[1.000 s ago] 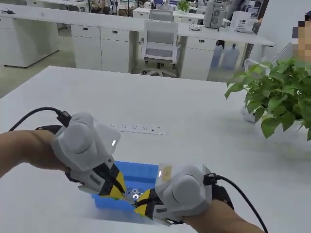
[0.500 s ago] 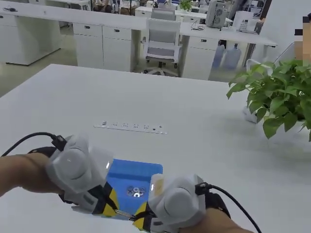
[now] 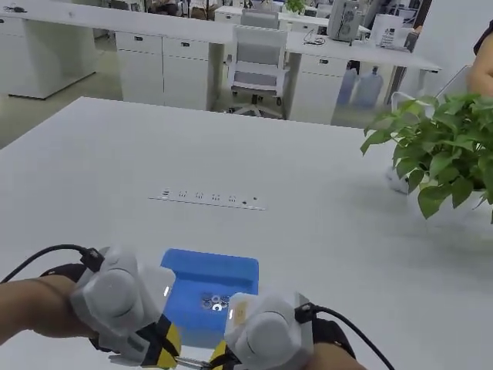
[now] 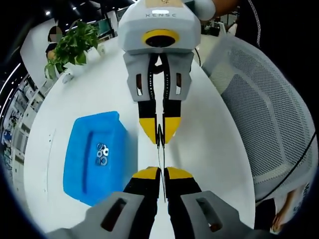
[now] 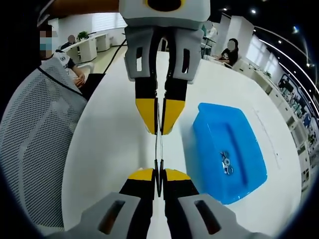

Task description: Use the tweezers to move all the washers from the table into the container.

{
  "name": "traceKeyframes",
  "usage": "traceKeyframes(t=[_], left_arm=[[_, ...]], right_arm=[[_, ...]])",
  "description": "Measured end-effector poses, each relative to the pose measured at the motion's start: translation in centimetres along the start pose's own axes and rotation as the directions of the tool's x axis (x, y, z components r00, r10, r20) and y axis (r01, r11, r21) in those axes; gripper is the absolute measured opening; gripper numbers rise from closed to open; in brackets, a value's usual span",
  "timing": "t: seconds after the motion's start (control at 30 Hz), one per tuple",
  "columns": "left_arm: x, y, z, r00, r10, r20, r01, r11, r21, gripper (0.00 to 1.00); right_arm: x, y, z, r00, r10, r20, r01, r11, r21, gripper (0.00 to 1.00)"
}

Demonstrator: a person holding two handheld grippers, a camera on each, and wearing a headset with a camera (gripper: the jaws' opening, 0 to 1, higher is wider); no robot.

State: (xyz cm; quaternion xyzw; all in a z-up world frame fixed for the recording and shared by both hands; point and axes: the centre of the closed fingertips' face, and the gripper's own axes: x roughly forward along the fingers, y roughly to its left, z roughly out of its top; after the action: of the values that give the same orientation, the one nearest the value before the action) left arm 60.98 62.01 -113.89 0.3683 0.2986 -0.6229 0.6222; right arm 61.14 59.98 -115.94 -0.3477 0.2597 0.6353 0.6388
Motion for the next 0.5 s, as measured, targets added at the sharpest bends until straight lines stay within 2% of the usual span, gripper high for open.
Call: traceKeyframes(t=[0.17, 0.5], left_arm=[[0.9, -0.3, -0.9, 0.9997, -0.018, -0.015, 0.018, 1.000, -0.013, 0.08], [1.7, -0.6, -1.7, 0.9986, -0.047, -0.022, 0.047, 0.998, -0.032, 0.08]], right_arm=[[0.8, 0.3, -0.4, 0.9997, 0.020, -0.015, -0.020, 1.000, 0.012, 0.07], [1.4, 0.6, -0.9, 0.9986, 0.040, -0.036, -0.040, 0.999, 0.012, 0.08]])
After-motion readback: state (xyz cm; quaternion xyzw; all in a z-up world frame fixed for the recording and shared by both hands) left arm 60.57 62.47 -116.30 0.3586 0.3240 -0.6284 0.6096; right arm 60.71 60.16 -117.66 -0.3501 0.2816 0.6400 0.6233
